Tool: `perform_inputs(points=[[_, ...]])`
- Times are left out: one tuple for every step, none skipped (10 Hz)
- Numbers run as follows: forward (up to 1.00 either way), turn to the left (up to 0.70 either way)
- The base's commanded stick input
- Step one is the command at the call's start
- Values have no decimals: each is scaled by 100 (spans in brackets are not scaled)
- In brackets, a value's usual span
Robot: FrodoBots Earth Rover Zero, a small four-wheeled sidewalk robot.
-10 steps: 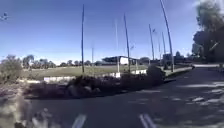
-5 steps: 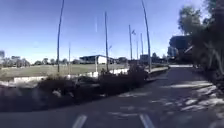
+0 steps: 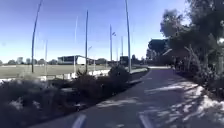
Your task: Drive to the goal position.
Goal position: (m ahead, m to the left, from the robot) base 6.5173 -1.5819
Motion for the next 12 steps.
perform_inputs(points=[[100,-40],[100,-40],[100,-40],[100,-40],[100,-40],[100,-40],[100,-40],[100,0],[100,0],[100,0],[100,0],[100,0]])
